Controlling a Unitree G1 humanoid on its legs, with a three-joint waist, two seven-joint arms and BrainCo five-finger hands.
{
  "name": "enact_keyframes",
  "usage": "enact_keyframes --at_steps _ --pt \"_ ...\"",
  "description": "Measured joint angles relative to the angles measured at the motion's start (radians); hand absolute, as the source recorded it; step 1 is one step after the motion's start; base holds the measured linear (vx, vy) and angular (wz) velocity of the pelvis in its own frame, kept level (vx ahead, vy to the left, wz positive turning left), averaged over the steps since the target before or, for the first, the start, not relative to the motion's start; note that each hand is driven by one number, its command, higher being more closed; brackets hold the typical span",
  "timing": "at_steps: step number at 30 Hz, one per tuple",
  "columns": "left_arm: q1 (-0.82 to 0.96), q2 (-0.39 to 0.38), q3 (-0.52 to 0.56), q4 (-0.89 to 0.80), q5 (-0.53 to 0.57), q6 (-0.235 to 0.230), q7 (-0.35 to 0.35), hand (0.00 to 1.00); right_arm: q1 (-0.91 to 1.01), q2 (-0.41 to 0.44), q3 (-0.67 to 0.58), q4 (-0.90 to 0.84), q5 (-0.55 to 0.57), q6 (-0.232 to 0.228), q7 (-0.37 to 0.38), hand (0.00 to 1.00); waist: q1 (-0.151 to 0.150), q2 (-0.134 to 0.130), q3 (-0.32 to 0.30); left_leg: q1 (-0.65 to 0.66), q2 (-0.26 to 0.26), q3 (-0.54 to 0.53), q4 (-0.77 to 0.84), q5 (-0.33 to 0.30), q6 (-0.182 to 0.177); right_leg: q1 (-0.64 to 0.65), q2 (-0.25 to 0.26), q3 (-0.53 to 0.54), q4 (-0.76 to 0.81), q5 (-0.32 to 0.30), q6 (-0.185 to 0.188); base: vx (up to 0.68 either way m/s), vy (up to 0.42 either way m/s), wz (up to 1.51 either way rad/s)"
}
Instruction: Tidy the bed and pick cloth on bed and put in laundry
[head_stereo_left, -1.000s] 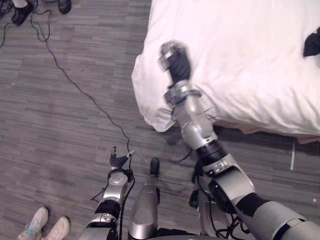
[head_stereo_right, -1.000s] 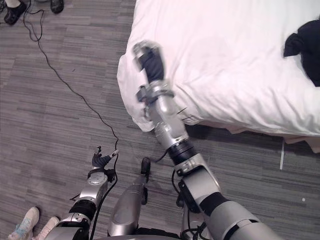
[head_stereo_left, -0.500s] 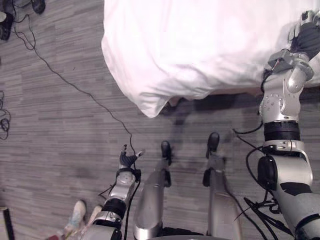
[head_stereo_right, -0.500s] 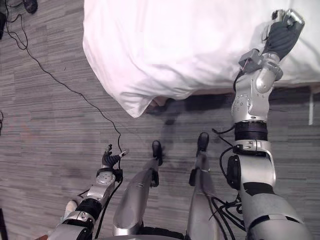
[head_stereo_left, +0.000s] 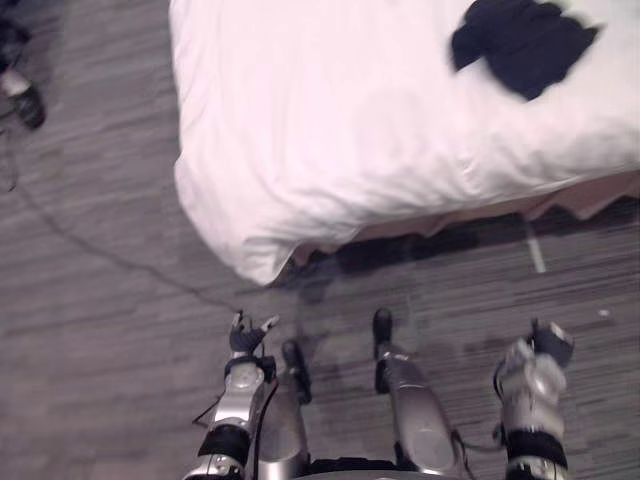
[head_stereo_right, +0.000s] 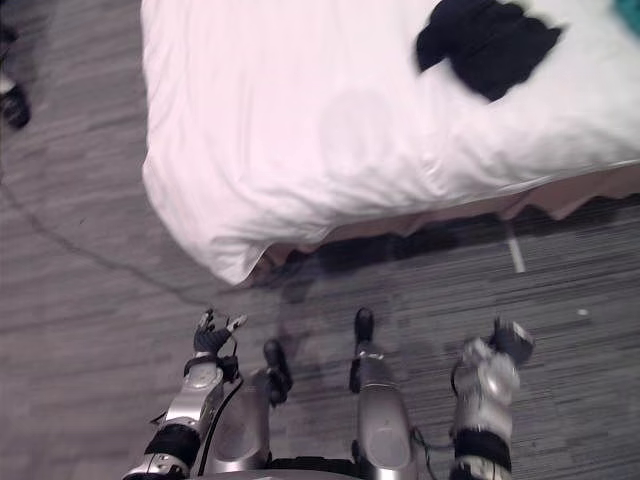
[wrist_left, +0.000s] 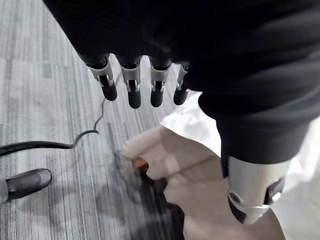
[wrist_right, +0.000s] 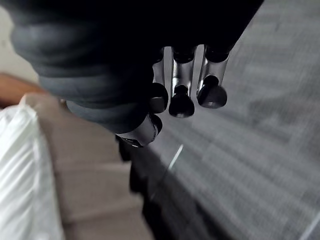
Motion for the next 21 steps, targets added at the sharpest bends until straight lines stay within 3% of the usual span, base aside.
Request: enact_keyframes --at_steps 5,6,7,8,9,11,12,14,15,17,18,19,21 --pt "0.007 0.008 -0.010 0.075 0.078 0.013 -0.056 0.00 0.131 0.035 -0.043 0.200 -0.112 0.060 0.079 0.00 -0.050 -0.007 -0.050 0.146 -0.010 0.087 -0.057 0.004 -0.001 0.069 0.007 0.043 0.011 -0.009 0.001 0.14 0.087 -0.47" --pt "0.010 0.009 -0.022 0.094 0.114 0.019 -0.072 0.00 0.130 0.059 -0.046 0.237 -0.150 0.085 0.104 0.00 -0.054 -0.003 -0.050 0.188 -0.005 0.158 -0.067 -0.001 -0.002 0.051 -0.023 -0.057 0.050 -0.085 -0.022 0.02 0.063 -0.92" --pt "0.012 0.009 -0.035 0.102 0.126 0.023 -0.075 0.00 0.125 0.064 -0.042 0.256 -0.163 0.092 0.113 0.00 -0.054 0.003 -0.054 0.198 0.001 0.187 -0.067 -0.006 -0.003 0.049 -0.050 -0.138 0.071 -0.117 -0.031 0.04 0.097 -1.16" --pt "0.012 0.014 -0.053 0.116 0.133 0.029 -0.077 0.00 0.117 0.068 -0.028 0.289 -0.182 0.097 0.120 0.00 -0.057 0.015 -0.063 0.208 0.014 0.227 -0.065 -0.014 -0.005 0.050 -0.096 -0.284 0.103 -0.137 -0.052 0.07 0.126 -1.48" --pt "0.008 0.030 -0.079 0.143 0.155 0.030 -0.086 0.00 0.101 0.079 -0.004 0.336 -0.208 0.112 0.138 0.00 -0.059 0.026 -0.083 0.226 0.033 0.312 -0.061 -0.030 -0.021 0.052 -0.207 -0.608 0.188 -0.191 -0.114 0.09 0.086 -1.51" --pt "0.007 0.036 -0.081 0.158 0.177 0.031 -0.101 0.00 0.086 0.095 0.004 0.350 -0.240 0.111 0.148 0.00 -0.057 0.023 -0.090 0.262 0.035 0.399 -0.057 -0.044 -0.044 0.087 -0.259 -0.798 0.228 -0.172 -0.119 0.13 0.018 -1.79" --pt "-0.003 0.039 -0.088 0.179 0.195 0.032 -0.114 0.00 0.067 0.101 0.020 0.360 -0.260 0.109 0.154 0.00 -0.060 0.025 -0.090 0.295 0.048 0.475 -0.056 -0.043 -0.054 0.072 -0.242 -0.818 0.246 -0.159 -0.116 0.21 -0.089 -2.18" --pt "-0.035 0.032 -0.122 0.215 0.215 0.031 -0.134 0.00 0.063 0.099 0.039 0.357 -0.282 0.108 0.162 0.00 -0.081 0.037 -0.098 0.339 0.058 0.567 -0.057 -0.037 -0.062 0.037 -0.195 -0.744 0.260 -0.182 -0.133 0.19 -0.125 -1.82" --pt "-0.055 0.016 -0.122 0.228 0.235 0.027 -0.143 0.00 0.063 0.092 0.056 0.350 -0.296 0.107 0.173 0.00 -0.089 0.043 -0.101 0.380 0.074 0.627 -0.025 -0.029 -0.070 0.028 -0.147 -0.669 0.261 -0.195 -0.134 0.22 -0.159 -1.95" --pt "-0.064 0.004 -0.120 0.235 0.266 0.023 -0.158 0.00 0.068 0.090 0.099 0.330 -0.306 0.105 0.178 0.00 -0.101 0.031 -0.112 0.396 0.153 0.642 0.215 -0.011 -0.062 0.031 -0.090 -0.556 0.253 -0.208 -0.137 0.26 -0.149 -2.18" --pt "-0.057 0.010 -0.118 0.237 0.278 0.013 -0.160 0.00 0.069 0.092 0.152 0.321 -0.314 0.099 0.178 0.00 -0.089 0.028 -0.121 0.336 0.243 0.547 0.487 0.066 0.065 0.046 -0.031 -0.445 0.202 -0.203 -0.153 0.27 -0.067 -2.63" --pt "-0.056 0.008 -0.118 0.238 0.283 0.005 -0.160 0.00 0.058 0.080 0.206 0.323 -0.331 0.090 0.178 0.00 -0.070 0.031 -0.122 0.211 0.255 0.345 0.711 -0.016 0.133 0.058 0.012 -0.341 0.152 -0.189 -0.171 0.26 -0.036 -2.66" --pt "-0.049 0.004 -0.118 0.240 0.283 0.003 -0.159 0.00 0.047 0.060 0.247 0.341 -0.340 0.091 0.178 0.00 -0.044 0.027 -0.118 0.075 0.182 0.124 0.831 -0.100 0.105 0.097 0.054 -0.225 0.119 -0.182 -0.182 0.25 0.055 -2.26"
